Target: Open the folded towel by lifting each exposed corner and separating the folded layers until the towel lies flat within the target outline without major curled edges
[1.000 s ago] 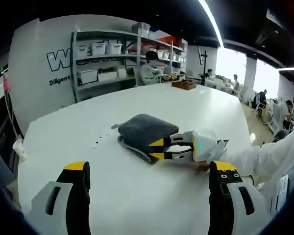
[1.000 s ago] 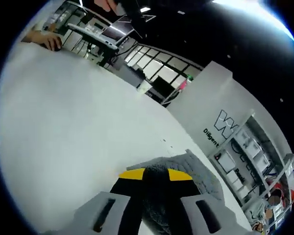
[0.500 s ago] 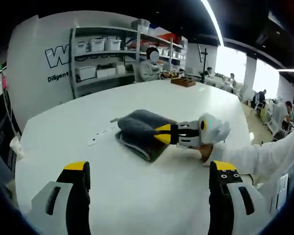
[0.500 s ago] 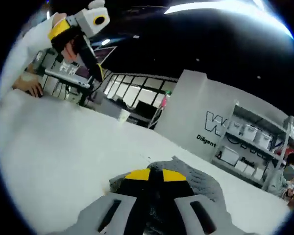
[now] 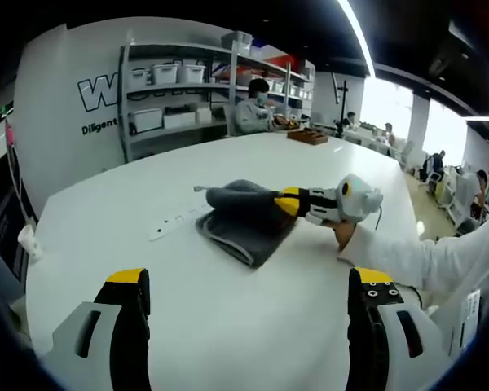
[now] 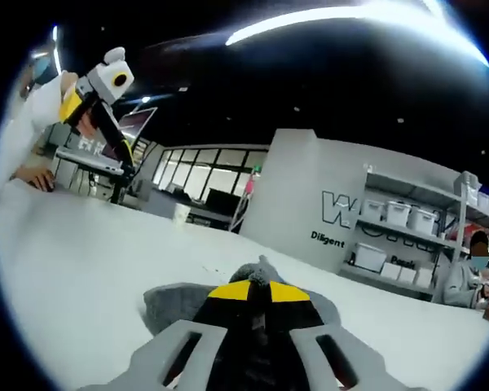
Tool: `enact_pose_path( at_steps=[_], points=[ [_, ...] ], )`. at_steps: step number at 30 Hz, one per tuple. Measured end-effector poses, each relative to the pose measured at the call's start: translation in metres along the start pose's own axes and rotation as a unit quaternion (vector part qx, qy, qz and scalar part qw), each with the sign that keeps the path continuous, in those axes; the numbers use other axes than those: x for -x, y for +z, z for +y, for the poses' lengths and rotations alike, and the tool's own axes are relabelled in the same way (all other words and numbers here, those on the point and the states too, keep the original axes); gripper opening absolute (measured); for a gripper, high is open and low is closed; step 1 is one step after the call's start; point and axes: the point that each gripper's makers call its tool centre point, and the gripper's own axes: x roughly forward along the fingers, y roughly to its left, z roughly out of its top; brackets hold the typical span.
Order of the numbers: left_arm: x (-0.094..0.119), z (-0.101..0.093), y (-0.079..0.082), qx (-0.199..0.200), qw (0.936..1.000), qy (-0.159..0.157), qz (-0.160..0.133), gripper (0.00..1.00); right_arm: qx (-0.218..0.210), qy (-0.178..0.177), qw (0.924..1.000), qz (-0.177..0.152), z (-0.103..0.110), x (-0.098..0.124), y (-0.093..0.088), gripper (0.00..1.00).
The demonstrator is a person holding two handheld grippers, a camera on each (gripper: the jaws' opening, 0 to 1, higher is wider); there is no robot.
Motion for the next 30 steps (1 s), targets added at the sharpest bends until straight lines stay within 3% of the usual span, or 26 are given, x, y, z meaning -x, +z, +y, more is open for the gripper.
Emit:
enact_pose_path(
  at_steps=[17, 30],
  points=[
    [-0.002, 0.0, 0.001, 0.0, 1.0, 0.0, 0.003, 0.99, -0.009, -0.086, 0.9959, 0.027, -0.061, 0.023, -0.024, 0.0],
    [0.001, 0.0, 0.0, 0.001, 1.0, 0.001, 0.001, 0.99, -0.032, -0.157, 0.9861, 0.043, -0.106, 0.048, -0.04, 0.0]
  ],
)
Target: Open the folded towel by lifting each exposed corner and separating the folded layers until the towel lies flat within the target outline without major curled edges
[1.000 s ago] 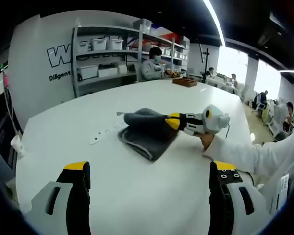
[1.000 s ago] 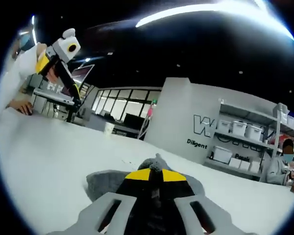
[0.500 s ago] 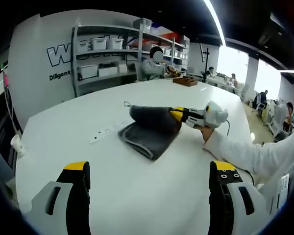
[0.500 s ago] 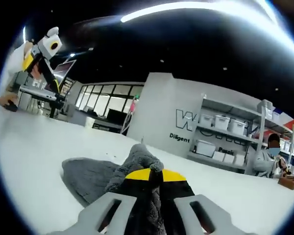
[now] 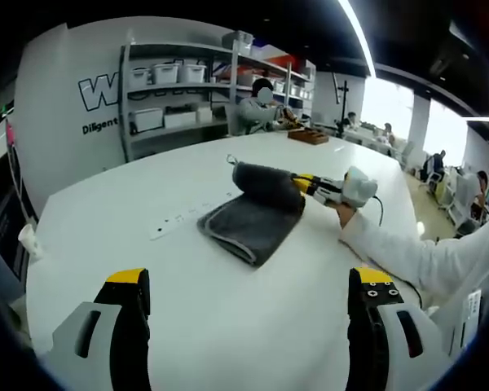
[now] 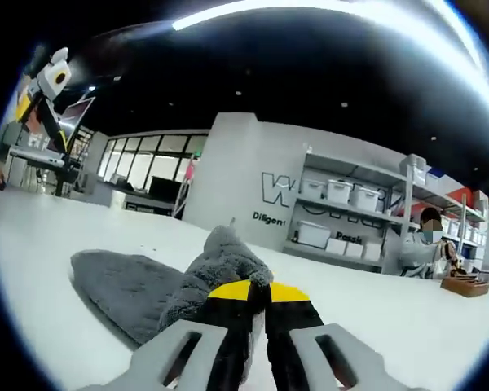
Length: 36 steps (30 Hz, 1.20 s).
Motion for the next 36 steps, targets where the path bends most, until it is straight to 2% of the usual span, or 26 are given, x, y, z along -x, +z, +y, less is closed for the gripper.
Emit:
enact_pose_path(
  at_steps=[12, 14, 18, 27, 31, 36],
  points=[
    [0.0, 0.001, 0.0, 0.0, 1.0, 0.0, 0.001, 0.99, -0.016, -0.053, 0.9984, 0.011, -0.038, 0.011, -0.011, 0.0],
    [0.0, 0.001, 0.001, 0.0, 1.0, 0.0, 0.0, 0.99, -0.023, -0.078, 0.9963, 0.029, -0.049, 0.013, -0.018, 0.0],
    [0.0, 0.002, 0.0, 0.001, 1.0, 0.001, 0.0, 0.99, -0.03, -0.101, 0.9934, 0.045, -0.062, 0.017, -0.026, 0.0],
    [0.0, 0.002, 0.0, 0.002, 1.0, 0.001, 0.0, 0.99, -0.044, -0.139, 0.987, 0.068, -0.09, 0.029, -0.043, 0.0],
    [0.001, 0.003, 0.001, 0.002, 1.0, 0.001, 0.0, 0.99, -0.057, -0.162, 0.9814, 0.086, -0.107, 0.036, -0.054, 0.0],
    [0.001, 0.003, 0.001, 0.002, 1.0, 0.002, 0.0, 0.99, -0.071, -0.172, 0.9765, 0.108, -0.113, 0.037, -0.068, 0.0]
  ],
)
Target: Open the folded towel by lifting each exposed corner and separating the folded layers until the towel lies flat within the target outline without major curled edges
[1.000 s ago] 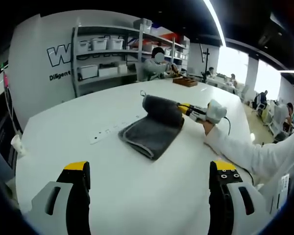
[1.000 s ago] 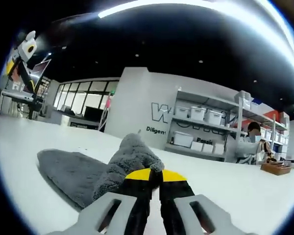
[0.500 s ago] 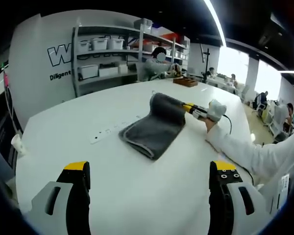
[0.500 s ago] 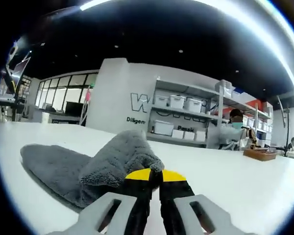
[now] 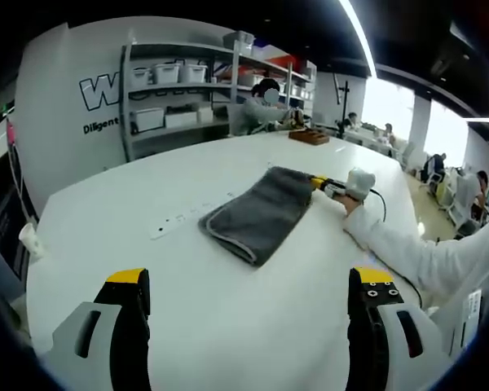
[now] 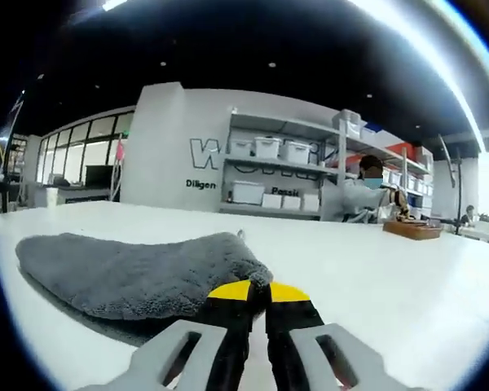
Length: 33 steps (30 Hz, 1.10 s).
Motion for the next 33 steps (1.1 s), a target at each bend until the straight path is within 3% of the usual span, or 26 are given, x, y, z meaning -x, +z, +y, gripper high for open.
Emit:
enact_pose_path(
  at_steps=[4, 13, 16, 20, 24, 29, 33],
  points=[
    [0.001, 0.001, 0.001, 0.0, 1.0, 0.0, -0.001, 0.99, 0.021, 0.0, 0.999, 0.039, -0.003, -0.002, -0.018, 0.01],
    [0.007, 0.0, 0.003, 0.001, 0.9999, 0.001, -0.011, 0.99, 0.039, -0.008, 0.9982, 0.046, -0.008, -0.001, -0.019, 0.06],
    [0.013, -0.001, 0.005, 0.001, 0.9998, 0.0, -0.019, 0.99, 0.026, -0.022, 0.9977, 0.058, -0.016, 0.006, -0.018, 0.2],
    [0.022, -0.001, 0.008, 0.001, 0.9995, 0.001, -0.032, 0.99, 0.017, -0.029, 0.9965, 0.076, -0.024, 0.028, -0.007, 0.51],
    [0.029, 0.002, 0.012, 0.002, 0.999, 0.007, -0.045, 0.99, 0.031, 0.005, 0.9964, 0.079, -0.014, 0.062, 0.01, 0.63],
    [0.033, 0.004, 0.013, 0.001, 0.9987, 0.015, -0.049, 0.99, 0.082, 0.083, 0.9902, 0.078, 0.018, 0.109, 0.03, 0.74],
    [0.035, 0.004, 0.015, 0.0, 0.9985, 0.015, -0.053, 0.99, 0.071, 0.131, 0.9865, 0.068, 0.038, 0.144, 0.046, 0.8]
  ],
)
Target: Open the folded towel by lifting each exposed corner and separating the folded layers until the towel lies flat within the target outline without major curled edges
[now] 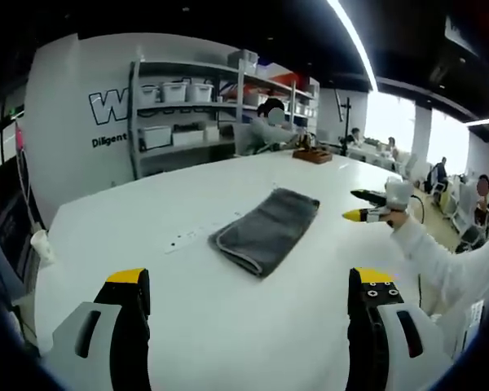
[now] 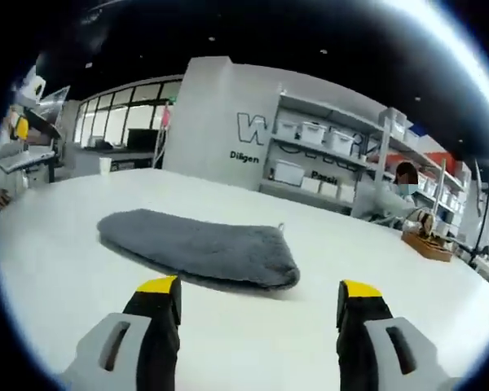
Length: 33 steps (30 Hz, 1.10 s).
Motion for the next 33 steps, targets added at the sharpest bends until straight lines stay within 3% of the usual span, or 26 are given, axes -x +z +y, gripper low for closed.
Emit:
enact_pose_path(
  at_steps=[7, 11, 18, 22, 24, 33],
  points=[
    [0.003, -0.004, 0.001, -0.004, 1.0, 0.0, -0.003, 0.99, -0.034, 0.055, 0.9978, 0.012, 0.026, 0.032, -0.001, 0.93],
    [0.005, -0.004, 0.002, -0.006, 1.0, 0.0, -0.006, 0.99, -0.035, 0.063, 0.9972, 0.021, 0.033, 0.049, -0.005, 0.99],
    [0.008, -0.005, 0.005, -0.008, 0.9999, 0.001, -0.009, 0.99, -0.044, 0.077, 0.9957, 0.025, 0.045, 0.063, -0.005, 0.99],
    [0.009, -0.005, 0.006, -0.009, 0.9999, 0.0, -0.012, 0.99, -0.017, 0.08, 0.9963, 0.028, 0.055, 0.061, 0.0, 0.99],
    [0.009, -0.004, 0.007, -0.009, 0.9999, 0.0, -0.013, 0.99, 0.017, 0.08, 0.9964, 0.024, 0.062, 0.055, 0.006, 0.99],
    [0.015, -0.003, 0.009, -0.005, 0.9998, 0.002, -0.021, 0.99, 0.089, 0.147, 0.9849, 0.018, 0.13, 0.017, 0.019, 0.99]
  ],
)
